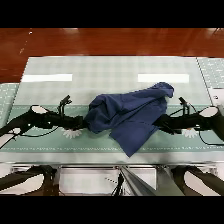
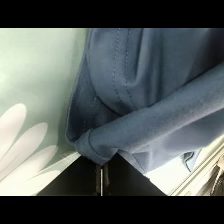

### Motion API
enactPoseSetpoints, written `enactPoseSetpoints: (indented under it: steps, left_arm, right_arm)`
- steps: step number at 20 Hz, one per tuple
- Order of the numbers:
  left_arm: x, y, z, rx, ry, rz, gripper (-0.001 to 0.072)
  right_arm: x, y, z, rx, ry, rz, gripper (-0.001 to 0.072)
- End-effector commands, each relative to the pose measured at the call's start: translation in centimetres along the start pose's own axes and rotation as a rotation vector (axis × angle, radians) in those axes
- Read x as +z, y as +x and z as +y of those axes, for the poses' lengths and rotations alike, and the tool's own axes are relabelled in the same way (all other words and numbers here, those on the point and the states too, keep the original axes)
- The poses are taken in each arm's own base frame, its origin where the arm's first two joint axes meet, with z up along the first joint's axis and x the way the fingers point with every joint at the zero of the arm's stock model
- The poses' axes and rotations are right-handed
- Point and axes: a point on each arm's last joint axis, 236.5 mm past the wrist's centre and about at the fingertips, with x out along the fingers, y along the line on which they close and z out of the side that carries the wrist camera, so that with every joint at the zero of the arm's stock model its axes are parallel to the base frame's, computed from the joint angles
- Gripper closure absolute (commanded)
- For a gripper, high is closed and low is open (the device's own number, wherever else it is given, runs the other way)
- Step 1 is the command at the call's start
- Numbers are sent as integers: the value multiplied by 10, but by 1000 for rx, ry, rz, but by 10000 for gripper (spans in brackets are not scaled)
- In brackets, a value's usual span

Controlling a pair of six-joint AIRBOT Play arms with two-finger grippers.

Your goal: Fold the shirts.

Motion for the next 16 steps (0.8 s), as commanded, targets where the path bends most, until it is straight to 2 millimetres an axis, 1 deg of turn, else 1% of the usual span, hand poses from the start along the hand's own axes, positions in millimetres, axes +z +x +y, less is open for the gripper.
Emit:
enactPoseSetpoints:
  steps: [1,2,3,4,5,6,7,8,9,10,11,12,13,14,15,16]
  left_arm:
    - [2,-1,-5,-13,4,-6,687]
    - [7,-3,-8,-16,14,-15,687]
    - [14,-7,-14,-23,32,-25,687]
    - [22,-13,-22,-36,55,-37,688]
    - [32,-22,-33,-52,86,-54,688]
    - [46,-35,-48,-69,130,-87,689]
    - [62,-55,-66,-80,184,-142,689]
    - [78,-77,-85,-87,242,-208,690]
    - [95,-108,-107,-91,302,-295,690]
    - [109,-140,-130,-92,355,-385,690]
    - [120,-178,-154,-89,415,-485,690]
    - [125,-215,-177,-85,467,-578,690]
    - [127,-253,-201,-78,519,-673,690]
    - [124,-287,-223,-70,571,-757,690]
    - [118,-321,-245,-56,630,-841,690]
    - [109,-349,-264,-42,683,-913,690]
  right_arm:
    - [9,22,19,-27,4,-97,271]
    - [11,24,23,-29,-7,-109,448]
    - [13,24,24,-27,-11,-118,648]
    - [18,21,25,-30,-22,-128,685]
    - [23,13,30,-19,-53,-132,685]
    - [31,0,41,1,-106,-148,685]
    - [41,-19,56,25,-169,-181,686]
    - [53,-46,75,51,-239,-243,686]
    - [66,-78,93,71,-296,-322,686]
    - [79,-115,112,84,-344,-425,686]
    - [89,-159,133,101,-393,-546,686]
    - [94,-204,154,119,-434,-665,686]
    - [95,-245,170,132,-467,-766,686]
    - [92,-286,186,143,-496,-867,686]
    - [86,-321,198,152,-519,-951,686]
    - [79,-354,211,155,-547,-1032,686]
